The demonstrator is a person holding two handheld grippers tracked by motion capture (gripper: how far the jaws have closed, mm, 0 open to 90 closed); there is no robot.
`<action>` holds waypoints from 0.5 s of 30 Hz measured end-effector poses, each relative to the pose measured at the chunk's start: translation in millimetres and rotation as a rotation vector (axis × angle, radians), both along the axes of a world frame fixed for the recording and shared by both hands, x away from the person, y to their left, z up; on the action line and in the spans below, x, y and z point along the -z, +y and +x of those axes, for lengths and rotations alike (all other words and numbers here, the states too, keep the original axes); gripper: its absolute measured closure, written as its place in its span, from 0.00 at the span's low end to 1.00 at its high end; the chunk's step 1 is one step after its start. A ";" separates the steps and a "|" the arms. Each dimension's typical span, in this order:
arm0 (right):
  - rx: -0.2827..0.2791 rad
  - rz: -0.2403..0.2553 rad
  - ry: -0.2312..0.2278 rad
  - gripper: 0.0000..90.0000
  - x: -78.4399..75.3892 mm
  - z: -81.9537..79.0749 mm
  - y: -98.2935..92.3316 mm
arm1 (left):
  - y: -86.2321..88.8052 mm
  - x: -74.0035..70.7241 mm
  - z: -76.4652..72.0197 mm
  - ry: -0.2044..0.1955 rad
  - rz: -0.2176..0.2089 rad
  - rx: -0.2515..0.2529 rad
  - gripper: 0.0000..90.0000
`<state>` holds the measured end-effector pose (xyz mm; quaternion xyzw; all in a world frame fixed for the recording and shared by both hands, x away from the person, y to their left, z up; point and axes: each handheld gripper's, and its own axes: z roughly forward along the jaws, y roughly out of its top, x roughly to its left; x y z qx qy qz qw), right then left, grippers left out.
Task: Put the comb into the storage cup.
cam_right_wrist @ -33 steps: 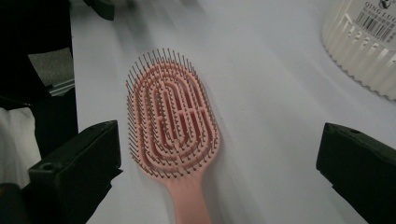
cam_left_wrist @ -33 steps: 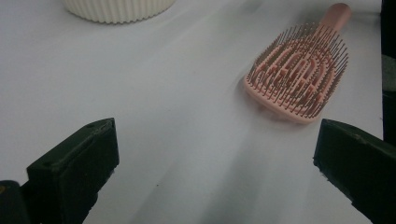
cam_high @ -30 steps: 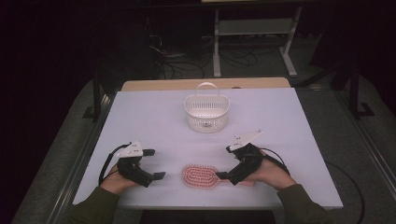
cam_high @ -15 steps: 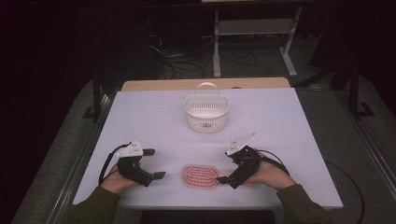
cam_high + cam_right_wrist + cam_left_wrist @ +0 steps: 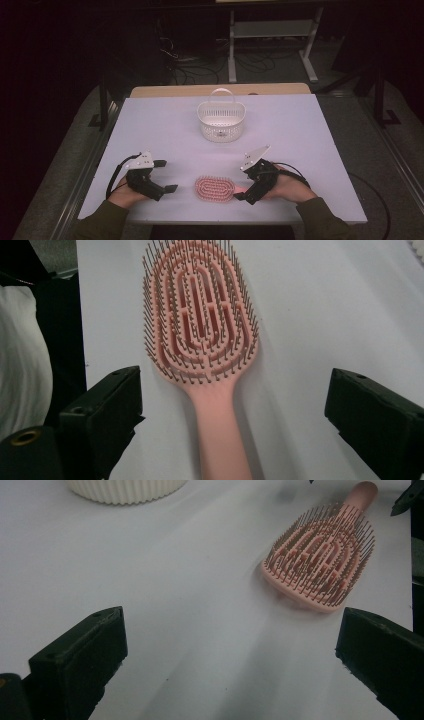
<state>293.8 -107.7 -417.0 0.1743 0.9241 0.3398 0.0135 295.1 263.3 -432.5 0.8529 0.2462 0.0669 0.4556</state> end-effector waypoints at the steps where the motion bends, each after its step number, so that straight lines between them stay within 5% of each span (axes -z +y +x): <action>1: 0.000 -0.002 0.002 0.11 0.3 0.2 0.0 | 0.0 -0.1 0.1 0.000 -0.001 0.000 0.00; 15: -0.041 -0.042 0.027 0.34 4.0 -1.7 2.6 | 0.0 -0.3 -0.6 -0.001 0.002 0.001 0.00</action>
